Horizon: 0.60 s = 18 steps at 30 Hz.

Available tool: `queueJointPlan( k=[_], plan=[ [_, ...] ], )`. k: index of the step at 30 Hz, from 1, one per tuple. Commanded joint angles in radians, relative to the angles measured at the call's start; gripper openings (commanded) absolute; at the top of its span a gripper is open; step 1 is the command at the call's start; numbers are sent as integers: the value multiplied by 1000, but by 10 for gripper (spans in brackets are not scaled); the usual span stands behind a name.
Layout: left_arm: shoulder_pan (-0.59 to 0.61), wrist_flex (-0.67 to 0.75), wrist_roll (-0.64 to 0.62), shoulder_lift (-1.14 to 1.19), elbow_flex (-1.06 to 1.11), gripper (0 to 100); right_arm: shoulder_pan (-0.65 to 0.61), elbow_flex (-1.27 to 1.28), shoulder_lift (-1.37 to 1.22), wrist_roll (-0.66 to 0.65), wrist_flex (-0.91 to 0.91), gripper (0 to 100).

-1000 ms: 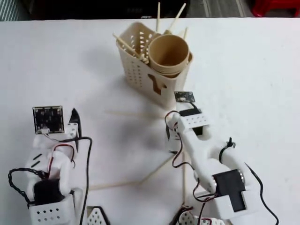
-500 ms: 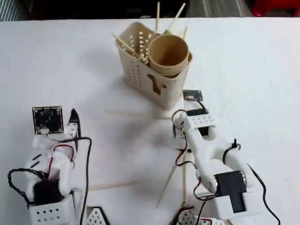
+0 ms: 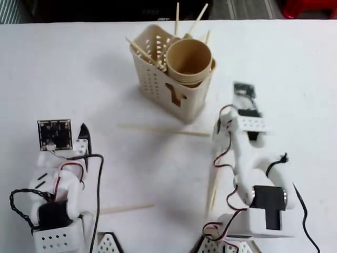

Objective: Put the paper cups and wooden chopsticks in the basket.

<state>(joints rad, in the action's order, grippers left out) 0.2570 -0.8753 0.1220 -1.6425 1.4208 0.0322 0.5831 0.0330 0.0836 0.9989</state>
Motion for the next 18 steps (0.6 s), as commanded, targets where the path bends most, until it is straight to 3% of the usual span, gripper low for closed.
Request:
queueJointPlan(
  k=[1,8,13,18],
  plan=[
    [5,5,8,-10,-5,158,53,-106,5,-11,-13,19],
    [8,5,9,-10,-3,158,82,-255,50,-11,84,18],
    [7,5,9,-10,-2,158,76,-379,182,-11,254,18],
    [5,5,9,-10,-2,158,76,-457,344,-11,305,18]
  ],
)
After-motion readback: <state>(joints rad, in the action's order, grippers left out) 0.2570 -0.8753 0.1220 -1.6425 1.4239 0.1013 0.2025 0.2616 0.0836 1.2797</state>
